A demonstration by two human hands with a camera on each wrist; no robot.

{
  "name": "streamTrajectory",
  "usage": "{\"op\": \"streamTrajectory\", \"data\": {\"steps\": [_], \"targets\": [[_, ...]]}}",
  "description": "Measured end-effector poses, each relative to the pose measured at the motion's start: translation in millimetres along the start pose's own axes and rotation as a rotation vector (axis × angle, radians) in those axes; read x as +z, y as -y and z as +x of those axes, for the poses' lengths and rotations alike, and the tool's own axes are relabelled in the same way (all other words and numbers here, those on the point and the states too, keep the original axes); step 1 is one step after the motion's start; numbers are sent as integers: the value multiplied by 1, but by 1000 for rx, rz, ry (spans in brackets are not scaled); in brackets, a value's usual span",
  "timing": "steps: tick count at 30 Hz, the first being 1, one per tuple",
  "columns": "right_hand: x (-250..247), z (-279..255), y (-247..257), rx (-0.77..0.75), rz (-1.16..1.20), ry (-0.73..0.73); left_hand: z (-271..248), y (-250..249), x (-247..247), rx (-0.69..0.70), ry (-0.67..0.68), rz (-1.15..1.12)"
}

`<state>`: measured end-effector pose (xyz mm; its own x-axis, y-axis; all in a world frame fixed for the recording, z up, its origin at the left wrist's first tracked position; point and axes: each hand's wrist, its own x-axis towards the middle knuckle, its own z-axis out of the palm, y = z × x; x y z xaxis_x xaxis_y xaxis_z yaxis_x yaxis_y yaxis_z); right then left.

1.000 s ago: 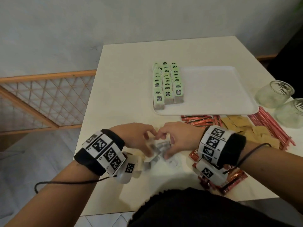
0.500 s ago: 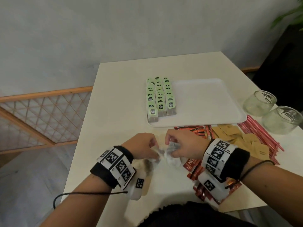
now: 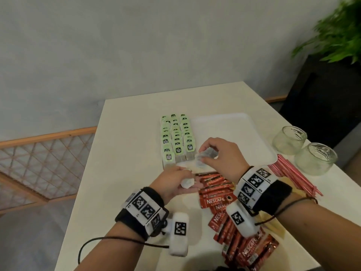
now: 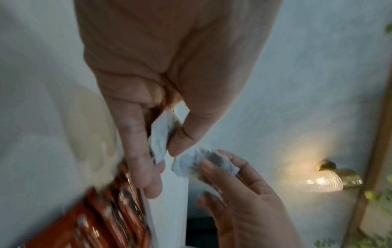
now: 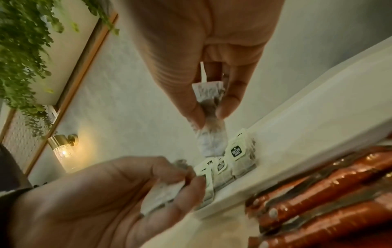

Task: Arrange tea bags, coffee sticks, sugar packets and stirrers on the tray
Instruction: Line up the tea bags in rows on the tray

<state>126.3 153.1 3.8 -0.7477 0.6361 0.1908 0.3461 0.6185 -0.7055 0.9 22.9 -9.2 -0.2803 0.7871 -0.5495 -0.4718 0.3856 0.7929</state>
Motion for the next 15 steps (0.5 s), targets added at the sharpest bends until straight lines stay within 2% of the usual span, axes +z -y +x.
{"op": "streamTrajectory", "data": {"steps": [3, 8, 15], "targets": [[8, 0, -3, -11, -15, 15, 6, 1, 14, -24, 58, -177], [13, -7, -7, -18, 101, 72, 14, -9, 13, 101, 46, -386], [7, -1, -12, 88, 206, 25, 24, -6, 8, 167, -50, -215]]}}
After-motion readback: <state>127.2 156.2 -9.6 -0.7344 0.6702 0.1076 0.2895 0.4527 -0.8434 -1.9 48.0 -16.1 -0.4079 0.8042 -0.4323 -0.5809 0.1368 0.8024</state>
